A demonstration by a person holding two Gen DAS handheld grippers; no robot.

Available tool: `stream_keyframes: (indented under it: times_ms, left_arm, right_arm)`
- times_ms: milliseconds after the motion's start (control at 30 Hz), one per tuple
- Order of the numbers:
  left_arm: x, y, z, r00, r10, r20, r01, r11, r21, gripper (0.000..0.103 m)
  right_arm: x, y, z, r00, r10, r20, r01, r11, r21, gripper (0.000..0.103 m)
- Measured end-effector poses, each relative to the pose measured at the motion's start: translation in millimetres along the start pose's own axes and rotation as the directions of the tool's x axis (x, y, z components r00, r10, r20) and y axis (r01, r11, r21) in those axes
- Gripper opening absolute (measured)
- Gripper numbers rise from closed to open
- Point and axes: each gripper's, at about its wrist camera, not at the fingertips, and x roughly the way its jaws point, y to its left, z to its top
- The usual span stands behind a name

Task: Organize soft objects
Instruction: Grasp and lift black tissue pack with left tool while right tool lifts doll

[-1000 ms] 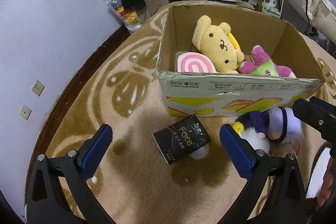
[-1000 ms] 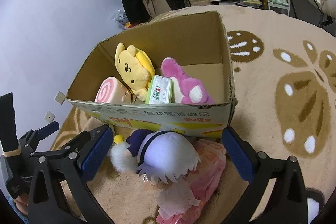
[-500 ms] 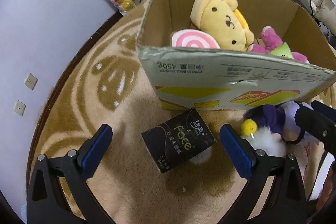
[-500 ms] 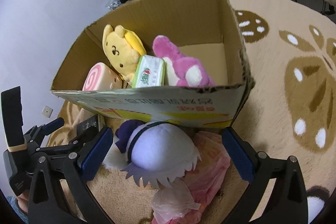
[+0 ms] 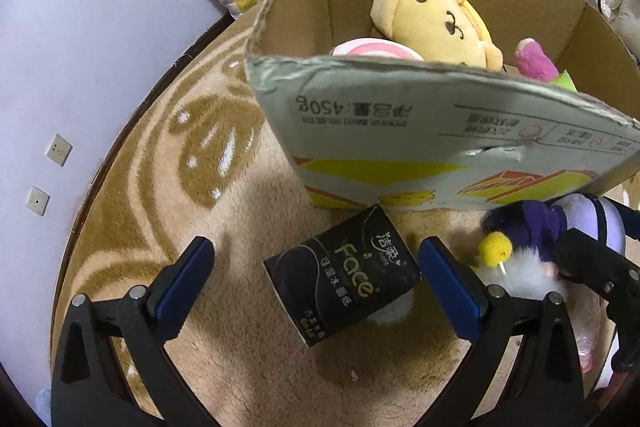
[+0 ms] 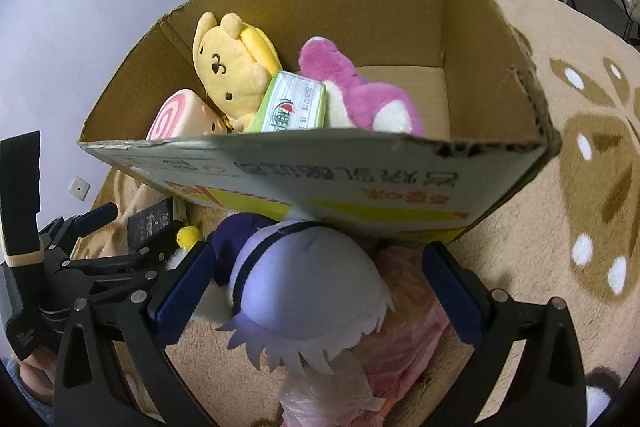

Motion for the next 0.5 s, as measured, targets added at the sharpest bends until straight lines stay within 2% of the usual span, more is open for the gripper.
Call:
stream_keyframes:
  times_ms: [133, 167, 233, 300, 433, 500]
  left_arm:
    - [5.6, 0.6, -1.8, 1.000, -0.015, -0.018, 0.014, 1.000, -0.018, 0.099]
    - [7.2, 2.8, -1.8, 1.000, -0.020, -0.023, 0.019, 1.000, -0.024, 0.096]
    - [8.8, 3.1, -2.8, 0.999, -0.033, -0.035, 0.032, 0.999, -0.034, 0.089]
    - [11.2, 3.4, -3.9, 0.998, -0.036, -0.046, 0.034, 0.999, -0.034, 0.079]
    - [11.7, 6.4, -7.2, 0.998, -0.050, -0.047, 0.047, 0.997, -0.054, 0.072]
    - [9.3, 7.3, -9.0, 0.998, -0.053, -0.041, 0.050, 0.997, -0.056, 0.072]
  right_arm:
    - [1.2, 1.5, -2.8, 1.000, 0.001, -0.003, -0.001, 1.000, 0.000, 0.103]
    - [-1.3, 0.7, -3.2, 1.000, 0.002, -0.004, -0.002, 1.000, 0.000, 0.102]
    - [-3.1, 5.9, -5.7, 1.000, 0.023, -0.007, -0.023, 1.000, -0.010, 0.095]
    - [-3.6, 11.0, -7.4, 0.999, 0.034, -0.017, -0.034, 0.999, -0.019, 0.093]
    - [-3.1, 11.3, -8.8, 0.999, 0.040, -0.021, -0.040, 0.999, -0.014, 0.073]
    - [-3.6, 10.8, -9.2, 1.000, 0.019, -0.022, -0.020, 0.999, -0.025, 0.072]
